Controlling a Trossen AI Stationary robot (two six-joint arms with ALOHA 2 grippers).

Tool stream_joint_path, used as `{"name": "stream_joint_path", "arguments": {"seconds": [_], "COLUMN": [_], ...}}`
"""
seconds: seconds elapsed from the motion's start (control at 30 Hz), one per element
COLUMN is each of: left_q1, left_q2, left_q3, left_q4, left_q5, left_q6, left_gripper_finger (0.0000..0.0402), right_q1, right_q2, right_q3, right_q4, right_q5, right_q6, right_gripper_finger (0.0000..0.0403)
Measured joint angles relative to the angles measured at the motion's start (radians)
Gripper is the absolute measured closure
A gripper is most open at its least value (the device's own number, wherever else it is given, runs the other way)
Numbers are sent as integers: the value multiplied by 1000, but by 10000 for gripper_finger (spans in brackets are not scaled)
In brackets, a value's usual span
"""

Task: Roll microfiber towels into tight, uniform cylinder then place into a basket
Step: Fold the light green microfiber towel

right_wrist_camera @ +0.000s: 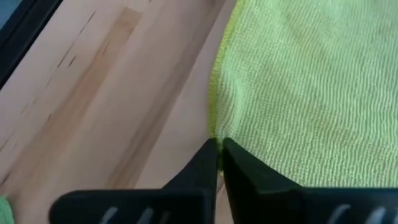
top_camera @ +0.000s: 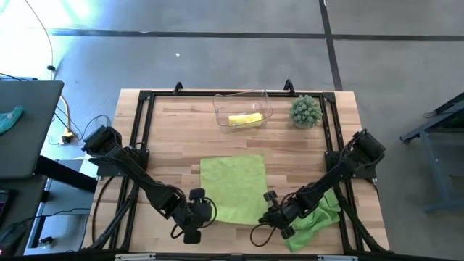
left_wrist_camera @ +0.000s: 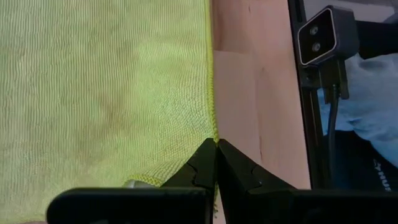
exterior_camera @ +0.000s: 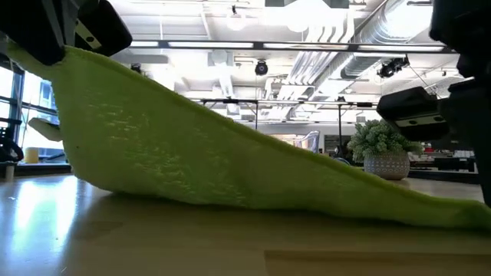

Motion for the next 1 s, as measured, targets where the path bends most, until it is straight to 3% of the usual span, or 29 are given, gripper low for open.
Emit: {"name": "stream_joint_path", "arguments": {"seconds": [0.33,0.57,0.87,1.0], "left_q1": [3,40,126,169], "left_q2": [0,-1,-1,-1], "left_q3": [0,0,0,0], "left_q4": [-1,-53,-195,-242], "left_q5": [-15,-86,-163,-212], "left_q6": [-33,-27,-6,21], "left_gripper_finger": [401,401,401,401], "right_q1": [-52,-117,-235,-302], "right_q2": [-165,-250,-250,-250], "right_q3": [-3,-2,-2,-2], "right_q4": [4,-74,-244,-247], "right_q5": [-55,-51,121,127], "right_q6": [45,185,201,144], "right_gripper_finger": [400,401,402,402]}}
